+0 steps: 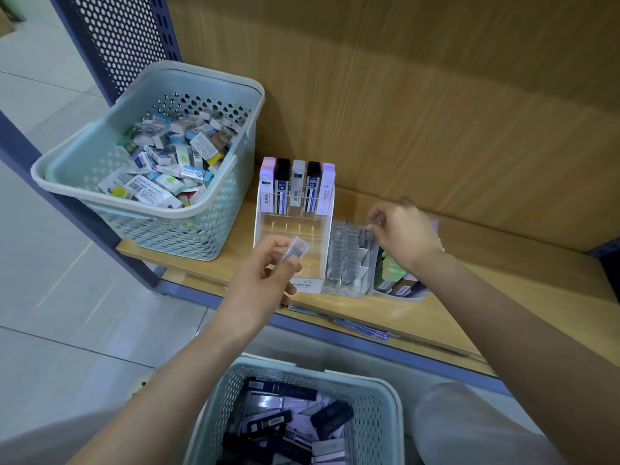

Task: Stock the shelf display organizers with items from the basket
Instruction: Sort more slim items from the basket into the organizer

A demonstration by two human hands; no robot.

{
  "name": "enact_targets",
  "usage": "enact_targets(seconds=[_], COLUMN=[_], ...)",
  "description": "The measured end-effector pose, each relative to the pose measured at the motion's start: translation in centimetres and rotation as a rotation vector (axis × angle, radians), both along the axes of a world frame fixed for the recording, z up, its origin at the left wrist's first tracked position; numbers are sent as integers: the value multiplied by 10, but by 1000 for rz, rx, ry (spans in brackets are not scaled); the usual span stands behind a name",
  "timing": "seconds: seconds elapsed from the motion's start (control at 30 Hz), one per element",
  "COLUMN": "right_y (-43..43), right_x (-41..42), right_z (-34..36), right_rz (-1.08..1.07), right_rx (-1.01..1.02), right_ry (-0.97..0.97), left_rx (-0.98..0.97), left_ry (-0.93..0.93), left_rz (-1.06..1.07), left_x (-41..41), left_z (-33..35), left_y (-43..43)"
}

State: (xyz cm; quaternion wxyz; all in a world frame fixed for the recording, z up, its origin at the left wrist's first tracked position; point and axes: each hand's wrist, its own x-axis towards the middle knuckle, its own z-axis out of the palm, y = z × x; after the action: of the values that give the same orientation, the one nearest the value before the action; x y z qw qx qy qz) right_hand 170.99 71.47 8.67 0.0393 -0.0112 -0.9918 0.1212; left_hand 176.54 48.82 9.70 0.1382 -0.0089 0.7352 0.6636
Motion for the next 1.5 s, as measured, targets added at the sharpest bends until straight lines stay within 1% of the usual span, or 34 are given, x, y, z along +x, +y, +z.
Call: enact_targets(seconds=[0.1,0.2,0.23,0.3,0.37,0.47,0.5,0.53,0.57,0.63,0.67,0.7,0.73,0.8,0.87,0.97,1.03,1.07,1.1,1.2,1.3,1.37,1.4,1.5], right_y=[5,5,3,-2,-6,-9,-11,-13,-17,-28,-34,-39,-41,-43,-39,-34,-28,-23,-18,2,21,29,30,27], right_x=[-6,-13,-15,-18,-20,-18,-16,-12,-6,10,20,31,41,57,66,71,71,71,71,67,51,37,30,15], right_z=[-10,-16,-17,-20,-23,-22,-20,-17,-11,9,20,30,38,45,43,43,49,52,55,64,64,55,48,31], right_rz=[15,-18,-13,45,110,157,156,149,112,56,76,114,160,220,201,84,29,19,13,-13,-48,-33,-25,6], right_rx=[73,102,141,302,445,555,514,411,214,-288,-466,-560,-599,-610,-618,-800,-917,-939,-915,-735,-529,-372,-326,-272], right_ry=[4,-37,-49,-61,-32,-23,-18,6,41,21,-19,-56,-100,-192,-241,-185,-129,-93,-41,133,239,235,209,87], left_rx=[-19,-33,-32,-41,-54,-71,-82,-95,-104,-110,-108,-104,-102,-100,-75,-59,-92,-125,-166,-297,-510,-679,-756,-901], left_ry=[13,-2,-16,-23,20,80,91,97,94,76,73,78,90,120,137,183,236,259,282,351,453,557,603,711], left_rz=[-11,4,16,25,0,-43,-48,-50,-49,-51,-54,-58,-59,-57,-36,-34,-71,-96,-120,-178,-262,-366,-426,-541], left_x=[0,-1,-1,-1,-1,0,1,1,1,2,3,3,3,3,2,2,3,2,1,-12,-28,-35,-38,-42], left_z=[-2,-4,-4,-4,-3,0,0,-1,-1,-2,-3,-3,-3,-2,-2,0,0,1,0,-7,-20,-30,-35,-48], left_y=[1,3,4,4,4,3,3,3,5,8,11,14,17,22,26,31,36,40,44,56,61,60,60,58])
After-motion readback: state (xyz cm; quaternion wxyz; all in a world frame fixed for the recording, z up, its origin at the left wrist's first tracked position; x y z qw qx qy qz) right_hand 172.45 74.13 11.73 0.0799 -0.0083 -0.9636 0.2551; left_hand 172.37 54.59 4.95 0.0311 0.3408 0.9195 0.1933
